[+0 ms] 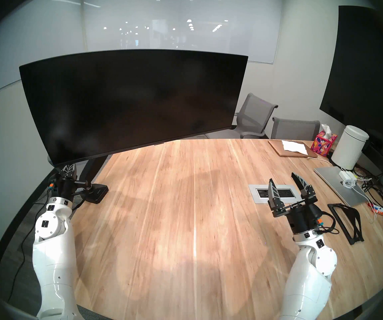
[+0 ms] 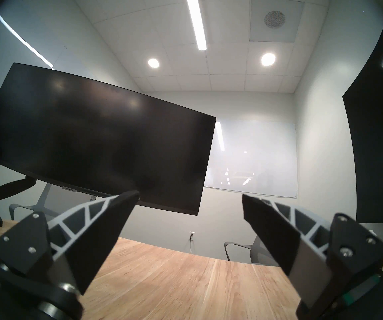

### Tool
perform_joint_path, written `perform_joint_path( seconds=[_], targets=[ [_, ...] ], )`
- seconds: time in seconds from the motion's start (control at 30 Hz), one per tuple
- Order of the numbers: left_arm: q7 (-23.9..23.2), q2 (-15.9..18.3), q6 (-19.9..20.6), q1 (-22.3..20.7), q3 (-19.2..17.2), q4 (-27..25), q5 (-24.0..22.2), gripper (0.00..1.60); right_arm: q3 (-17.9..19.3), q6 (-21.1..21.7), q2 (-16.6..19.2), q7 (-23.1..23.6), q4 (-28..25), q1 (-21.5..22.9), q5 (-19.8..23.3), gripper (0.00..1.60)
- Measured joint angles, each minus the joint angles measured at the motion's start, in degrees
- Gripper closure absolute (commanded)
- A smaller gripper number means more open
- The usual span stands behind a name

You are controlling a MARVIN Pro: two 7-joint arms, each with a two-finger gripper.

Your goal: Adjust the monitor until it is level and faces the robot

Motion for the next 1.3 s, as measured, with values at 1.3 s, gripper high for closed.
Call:
perform_joint_path(
  seconds=[1.3],
  targets=[
    [-9.04, -4.62, -5.16, 13.0, -0.81, -13.7, -5.45, 1.6, 0.0, 0.08, 0.0, 0.0, -0.06, -0.01, 0.01, 0.0]
  ],
)
